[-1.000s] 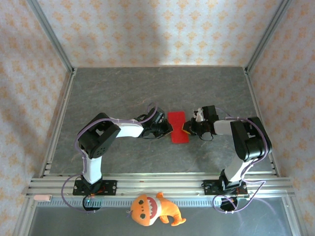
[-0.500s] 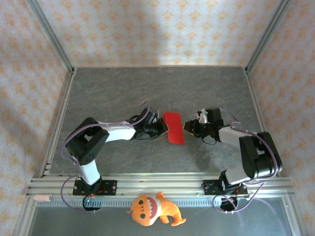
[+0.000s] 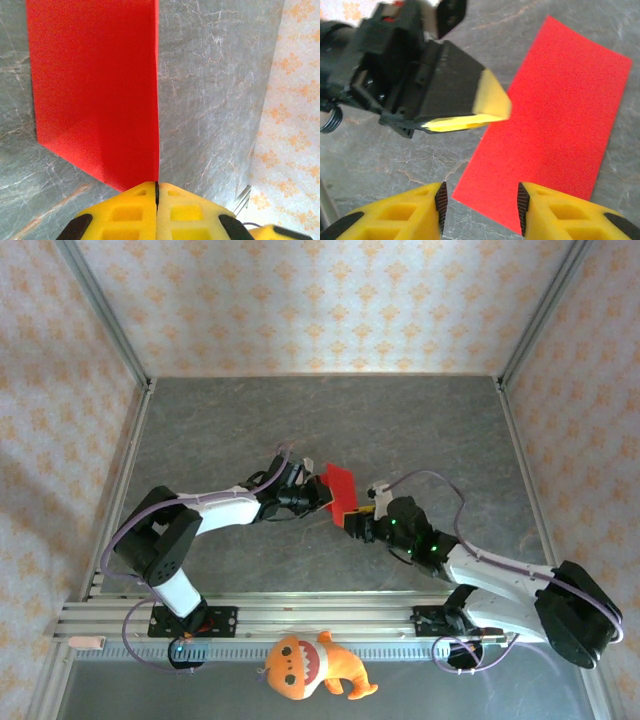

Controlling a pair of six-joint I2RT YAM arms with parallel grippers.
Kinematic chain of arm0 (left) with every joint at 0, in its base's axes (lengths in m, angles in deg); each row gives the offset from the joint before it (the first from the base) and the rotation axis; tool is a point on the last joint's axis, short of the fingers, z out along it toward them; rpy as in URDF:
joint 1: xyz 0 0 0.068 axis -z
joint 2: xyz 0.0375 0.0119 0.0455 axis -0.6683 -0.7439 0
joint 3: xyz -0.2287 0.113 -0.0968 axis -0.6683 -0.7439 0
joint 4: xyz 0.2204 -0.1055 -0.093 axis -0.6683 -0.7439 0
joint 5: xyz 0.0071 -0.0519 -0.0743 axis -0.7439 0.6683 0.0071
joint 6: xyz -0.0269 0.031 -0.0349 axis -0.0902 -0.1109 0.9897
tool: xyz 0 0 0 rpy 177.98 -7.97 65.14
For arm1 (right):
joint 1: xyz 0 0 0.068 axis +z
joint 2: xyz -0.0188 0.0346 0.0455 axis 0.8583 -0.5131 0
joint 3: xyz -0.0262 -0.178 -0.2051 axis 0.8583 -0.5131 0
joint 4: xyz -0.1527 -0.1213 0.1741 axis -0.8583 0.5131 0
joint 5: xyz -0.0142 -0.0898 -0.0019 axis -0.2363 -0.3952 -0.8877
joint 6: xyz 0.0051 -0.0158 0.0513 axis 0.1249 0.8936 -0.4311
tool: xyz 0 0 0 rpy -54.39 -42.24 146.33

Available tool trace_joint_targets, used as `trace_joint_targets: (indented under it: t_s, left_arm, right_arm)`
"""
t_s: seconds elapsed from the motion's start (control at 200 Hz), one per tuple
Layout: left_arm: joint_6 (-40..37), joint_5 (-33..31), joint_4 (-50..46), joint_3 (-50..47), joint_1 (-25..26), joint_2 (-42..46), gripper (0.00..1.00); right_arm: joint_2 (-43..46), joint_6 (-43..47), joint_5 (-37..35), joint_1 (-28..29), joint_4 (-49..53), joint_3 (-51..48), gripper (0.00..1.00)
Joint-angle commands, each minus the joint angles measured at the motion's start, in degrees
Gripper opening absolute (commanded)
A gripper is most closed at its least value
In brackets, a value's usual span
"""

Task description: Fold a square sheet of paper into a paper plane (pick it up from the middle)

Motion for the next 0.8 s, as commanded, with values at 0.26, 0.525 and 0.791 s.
trace_joint_targets:
  t_s: [0.26, 0.525, 0.791]
  left_arm:
    - [-0.9, 1.1, 1.0, -1.7, -0.2, 0.7, 0.07]
    - [-0.7, 1.2, 1.3, -1.6, -0.2, 0.7, 0.07]
    - [-0.5, 1.0, 1.5, -1.6, -0.2, 0.3, 0.07]
  right_arm:
    - [-9.6, 20.4, -26.4, 15.5, -3.2, 2.4, 0.5]
    - [-18.1, 22.4, -36.4, 18.4, -2.4, 5.9, 0.52]
    - [-18.3, 24.5, -36.9, 18.5, -4.1, 5.8, 0.46]
